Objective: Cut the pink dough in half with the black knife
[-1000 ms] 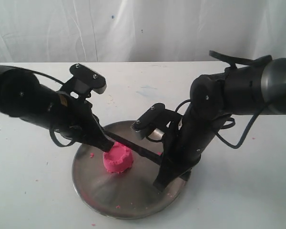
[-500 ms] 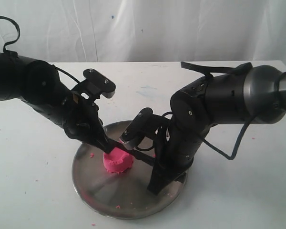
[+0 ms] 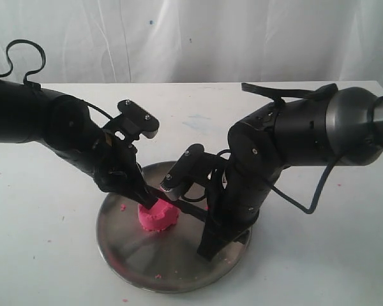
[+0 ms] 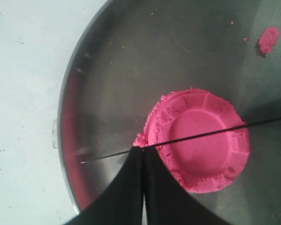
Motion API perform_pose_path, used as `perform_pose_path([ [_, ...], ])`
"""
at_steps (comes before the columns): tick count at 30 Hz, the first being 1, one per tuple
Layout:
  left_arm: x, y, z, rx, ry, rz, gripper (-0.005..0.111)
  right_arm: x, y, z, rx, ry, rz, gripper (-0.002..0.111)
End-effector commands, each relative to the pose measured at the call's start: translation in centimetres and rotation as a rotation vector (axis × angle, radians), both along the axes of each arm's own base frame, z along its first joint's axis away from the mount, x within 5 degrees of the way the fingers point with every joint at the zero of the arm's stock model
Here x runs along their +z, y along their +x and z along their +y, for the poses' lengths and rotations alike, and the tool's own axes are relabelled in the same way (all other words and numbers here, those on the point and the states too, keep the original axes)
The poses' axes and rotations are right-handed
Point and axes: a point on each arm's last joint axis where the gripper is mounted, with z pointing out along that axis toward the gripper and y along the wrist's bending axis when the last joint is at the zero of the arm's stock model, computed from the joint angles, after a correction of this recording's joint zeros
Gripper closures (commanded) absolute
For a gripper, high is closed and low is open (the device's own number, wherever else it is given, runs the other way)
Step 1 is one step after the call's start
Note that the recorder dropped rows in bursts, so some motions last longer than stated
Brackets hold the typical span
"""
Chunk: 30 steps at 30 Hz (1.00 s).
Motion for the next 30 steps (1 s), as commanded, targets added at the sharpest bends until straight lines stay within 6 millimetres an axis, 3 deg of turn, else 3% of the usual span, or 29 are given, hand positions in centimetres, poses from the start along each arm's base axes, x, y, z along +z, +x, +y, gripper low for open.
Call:
perform_pose_path([
  [1, 0.2, -0.1, 0.1, 0.004, -0.002, 0.000, 0.107, 0.0, -0.3, 0.1, 0.094, -0.023, 0.008, 0.108],
  [11, 0.2, -0.1, 0.1, 0.009, -0.006, 0.002, 0.107, 0.0, -0.4, 0.3, 0.097, -0.008, 0.010, 0.108],
  [18, 0.1, -0.1, 0.1, 0.007, -0.004, 0.004, 0.107, -1.7, 0.1, 0.6, 0.063, -0.015, 0.021, 0.108],
  [24, 0.1, -0.1, 0.1, 0.005, -0.003, 0.003, 0.107, -0.1, 0.2, 0.6, 0.027, 0.013, -0.016, 0.108],
  [30, 0.1, -0.1, 0.1, 0.002, -0.002, 0.002, 0.107, -0.2, 0.2, 0.6, 0.025, 0.008, -0.009, 0.108],
])
